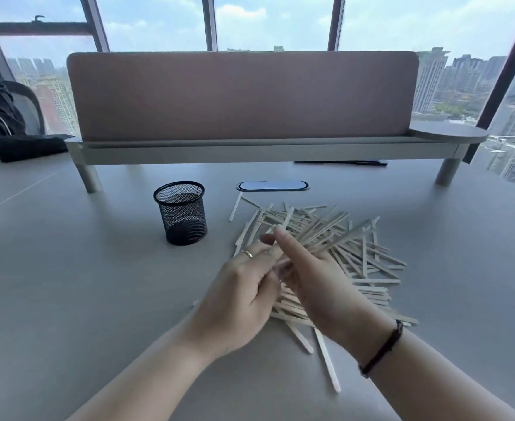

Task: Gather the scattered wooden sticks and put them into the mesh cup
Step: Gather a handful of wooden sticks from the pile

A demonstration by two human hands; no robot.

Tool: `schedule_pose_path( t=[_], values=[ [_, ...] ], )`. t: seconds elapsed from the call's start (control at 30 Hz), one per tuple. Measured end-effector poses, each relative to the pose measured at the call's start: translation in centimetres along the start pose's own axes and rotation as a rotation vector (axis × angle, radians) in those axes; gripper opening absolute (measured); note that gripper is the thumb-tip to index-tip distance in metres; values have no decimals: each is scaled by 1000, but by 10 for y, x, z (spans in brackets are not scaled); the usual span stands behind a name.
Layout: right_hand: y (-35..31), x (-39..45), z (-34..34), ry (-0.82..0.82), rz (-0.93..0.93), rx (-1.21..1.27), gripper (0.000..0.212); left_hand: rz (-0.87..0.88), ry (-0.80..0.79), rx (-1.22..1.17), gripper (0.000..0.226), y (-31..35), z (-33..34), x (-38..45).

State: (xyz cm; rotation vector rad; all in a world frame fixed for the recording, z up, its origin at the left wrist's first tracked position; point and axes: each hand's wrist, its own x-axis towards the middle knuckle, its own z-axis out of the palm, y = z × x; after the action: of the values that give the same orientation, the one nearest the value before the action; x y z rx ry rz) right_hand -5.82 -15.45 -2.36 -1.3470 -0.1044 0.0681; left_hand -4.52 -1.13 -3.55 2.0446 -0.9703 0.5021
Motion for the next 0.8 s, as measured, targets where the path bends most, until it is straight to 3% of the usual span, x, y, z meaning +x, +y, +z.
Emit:
schedule_pose_path(
  t=[0.1, 0.2, 0.27, 0.33, 0.43, 0.5, 0.57, 0.63, 0.73, 0.8],
  values=[
    [-4, 13, 3, -14, 122, 333, 24, -29, 24, -98, 32, -2, -1, 1],
    [-5, 25, 10, 72, 153, 409, 29, -149, 44, -215, 21, -5, 2, -4],
    [-7, 28, 21, 160, 114, 333, 33, -188, 84, -271, 17, -4, 3, -5],
    [-10, 27, 34, 206, 36, 151, 38, -224, 133, -284, 28, -3, 3, -4],
    [-14, 25, 54, 153, -145, -217, 43, -304, 231, -264, 35, -8, -2, -2],
    [-11, 30, 60, 87, -265, -491, 40, -372, 290, -253, 28, -17, -7, 2],
    [-7, 34, 63, 28, -307, -642, 32, -408, 312, -388, 13, -20, -11, 7],
    [-6, 35, 63, -15, -240, -602, 42, -455, 327, -510, 12, -20, -14, 13],
    [-10, 42, 43, -48, -190, -430, 45, -563, 369, -338, 36, -25, -16, 10],
    [-11, 54, 21, 17, -213, -542, 58, -573, 425, -321, 60, -31, -18, 5]
  ],
)
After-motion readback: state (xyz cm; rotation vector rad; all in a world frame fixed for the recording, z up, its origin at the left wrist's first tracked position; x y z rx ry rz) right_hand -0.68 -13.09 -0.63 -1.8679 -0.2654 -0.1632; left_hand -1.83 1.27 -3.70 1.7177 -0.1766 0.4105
